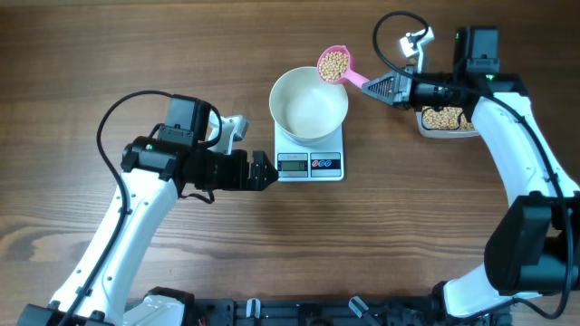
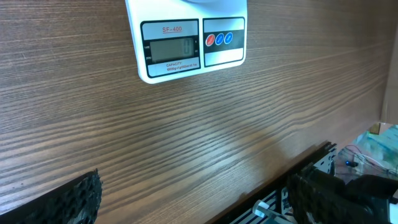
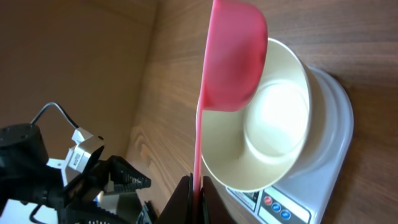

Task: Scoop item into bowl and weigh 150g on scale
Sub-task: 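Carry the scoop leftward over the white bowl on the scale, then tip the scoop to pour soybeans into the bowl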

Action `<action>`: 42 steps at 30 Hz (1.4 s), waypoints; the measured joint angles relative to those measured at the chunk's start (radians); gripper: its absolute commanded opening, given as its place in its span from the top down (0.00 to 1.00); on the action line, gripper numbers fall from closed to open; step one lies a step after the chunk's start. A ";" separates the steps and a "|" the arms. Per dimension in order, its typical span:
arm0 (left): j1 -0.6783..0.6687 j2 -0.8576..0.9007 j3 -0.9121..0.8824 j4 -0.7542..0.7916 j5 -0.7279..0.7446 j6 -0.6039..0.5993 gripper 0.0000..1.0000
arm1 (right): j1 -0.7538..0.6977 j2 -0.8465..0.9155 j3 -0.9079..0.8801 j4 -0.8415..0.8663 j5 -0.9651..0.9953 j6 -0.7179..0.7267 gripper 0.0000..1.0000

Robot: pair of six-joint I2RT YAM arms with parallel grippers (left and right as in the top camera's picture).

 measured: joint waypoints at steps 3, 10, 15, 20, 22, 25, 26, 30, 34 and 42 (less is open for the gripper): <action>0.000 0.000 0.000 0.000 0.000 0.000 0.00 | 0.023 0.000 0.000 0.015 0.023 0.000 0.96; 0.000 0.000 0.000 0.000 0.000 0.000 0.00 | 0.098 0.000 0.000 0.021 0.119 -0.014 0.96; 0.000 0.000 0.000 0.000 0.000 0.000 0.00 | 0.112 0.000 0.000 -0.010 0.182 -0.092 0.95; 0.000 0.000 0.000 0.000 0.000 0.000 0.00 | 0.112 0.000 0.000 -0.061 0.252 -0.181 0.96; 0.000 0.000 0.000 0.000 0.000 0.000 0.00 | 0.115 0.000 0.000 -0.069 0.282 -0.217 0.96; 0.000 0.000 0.000 0.000 0.000 0.000 0.00 | 0.137 0.000 0.000 -0.093 0.355 -0.269 0.96; 0.000 0.000 0.000 0.000 0.000 0.000 0.00 | 0.146 -0.002 0.000 -0.102 0.381 -0.284 0.96; 0.000 0.000 0.000 0.000 0.000 0.000 0.00 | 0.201 -0.019 0.000 -0.112 0.500 -0.340 0.96; 0.000 0.000 0.000 0.000 0.000 0.000 0.00 | 0.243 -0.061 0.000 -0.109 0.599 -0.375 0.96; 0.000 0.000 0.000 0.000 0.000 0.000 0.00 | 0.255 -0.113 0.000 -0.106 0.684 -0.427 0.96</action>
